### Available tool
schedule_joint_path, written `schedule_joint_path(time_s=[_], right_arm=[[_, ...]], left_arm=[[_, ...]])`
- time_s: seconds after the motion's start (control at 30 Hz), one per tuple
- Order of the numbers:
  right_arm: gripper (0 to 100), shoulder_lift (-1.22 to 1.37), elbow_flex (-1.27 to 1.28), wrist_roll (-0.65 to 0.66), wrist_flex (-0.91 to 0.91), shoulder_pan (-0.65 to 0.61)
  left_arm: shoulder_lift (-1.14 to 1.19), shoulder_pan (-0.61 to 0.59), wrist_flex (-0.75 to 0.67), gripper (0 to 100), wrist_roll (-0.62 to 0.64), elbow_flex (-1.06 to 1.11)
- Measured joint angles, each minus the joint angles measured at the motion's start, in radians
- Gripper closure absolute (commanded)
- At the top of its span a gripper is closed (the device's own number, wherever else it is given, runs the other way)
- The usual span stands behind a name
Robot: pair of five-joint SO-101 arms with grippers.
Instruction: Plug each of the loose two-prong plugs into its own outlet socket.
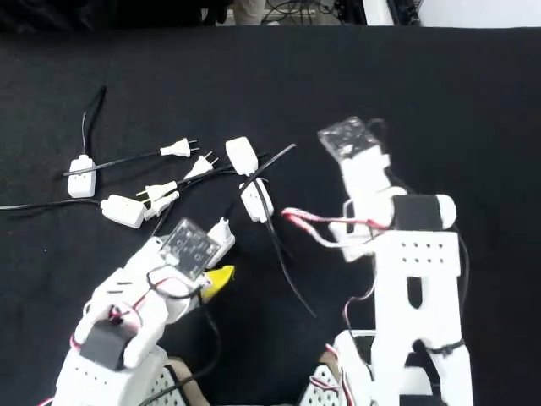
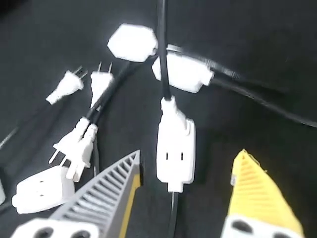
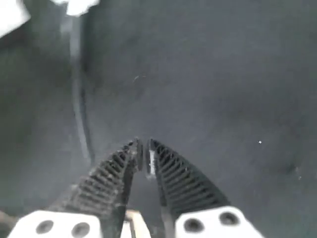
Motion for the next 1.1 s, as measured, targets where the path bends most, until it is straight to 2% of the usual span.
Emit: schedule_joint_path(time_s=[0.1,0.2,0.5,0.7,0.83,1.1], right_arm=[[98.1,0.002,0.084,0.0,-0.173,0.052],[98.1,0.002,0.146,-0.058,-0.276,0.058],[98.1,0.002,0.198,-0.097,-0.327,0.066],[98.1,0.002,0.198,-0.097,-0.327,0.066],[98.1,0.002,0.219,-0.097,-0.348,0.066],[98.1,0.002,0.27,-0.1,-0.427,0.066]], left_arm=[[0.153,0.0,-0.103,71,0.0,-0.006],[0.339,0.0,-0.195,71,0.0,-0.049],[0.848,-0.009,-0.404,71,0.0,-0.166],[1.068,-0.097,-0.431,71,0.0,-0.275],[1.152,-0.1,-0.433,71,0.008,-0.305],[1.214,-0.08,-0.47,71,0.123,-0.33]])
